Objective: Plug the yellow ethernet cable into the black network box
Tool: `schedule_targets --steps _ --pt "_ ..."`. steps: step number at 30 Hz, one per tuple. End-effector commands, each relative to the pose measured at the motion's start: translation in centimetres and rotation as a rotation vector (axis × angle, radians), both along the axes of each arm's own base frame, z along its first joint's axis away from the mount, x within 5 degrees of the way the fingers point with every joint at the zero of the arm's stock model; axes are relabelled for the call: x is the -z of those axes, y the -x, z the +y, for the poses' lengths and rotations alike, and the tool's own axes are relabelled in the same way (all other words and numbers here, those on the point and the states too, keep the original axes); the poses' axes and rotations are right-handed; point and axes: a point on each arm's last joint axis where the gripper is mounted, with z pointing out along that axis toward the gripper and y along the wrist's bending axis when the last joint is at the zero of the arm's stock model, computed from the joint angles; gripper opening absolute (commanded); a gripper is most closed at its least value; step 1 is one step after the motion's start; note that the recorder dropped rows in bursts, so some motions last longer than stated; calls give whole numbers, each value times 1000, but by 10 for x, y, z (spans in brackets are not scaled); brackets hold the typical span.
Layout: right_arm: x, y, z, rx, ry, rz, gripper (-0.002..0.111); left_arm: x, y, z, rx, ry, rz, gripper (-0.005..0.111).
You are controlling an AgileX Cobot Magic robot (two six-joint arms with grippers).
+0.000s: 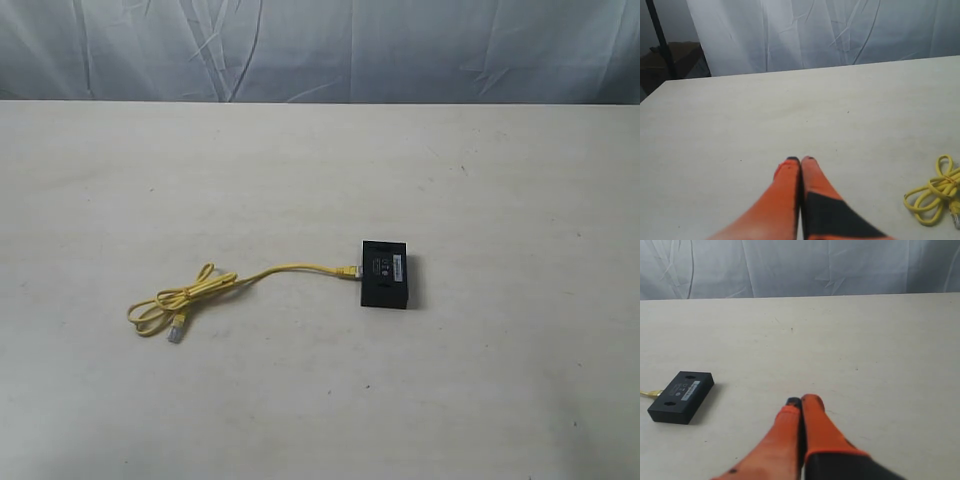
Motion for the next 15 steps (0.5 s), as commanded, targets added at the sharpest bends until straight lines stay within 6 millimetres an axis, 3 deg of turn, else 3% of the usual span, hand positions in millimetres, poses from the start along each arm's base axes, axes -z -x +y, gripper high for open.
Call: schedule_targets --steps 1,15 --pt "1 0 0 6 -2 -9 -1 -2 0 0 -5 9 -60 0" --pt "1 0 0 6 -2 -9 -1 -2 0 -1 -8 104 -56 0"
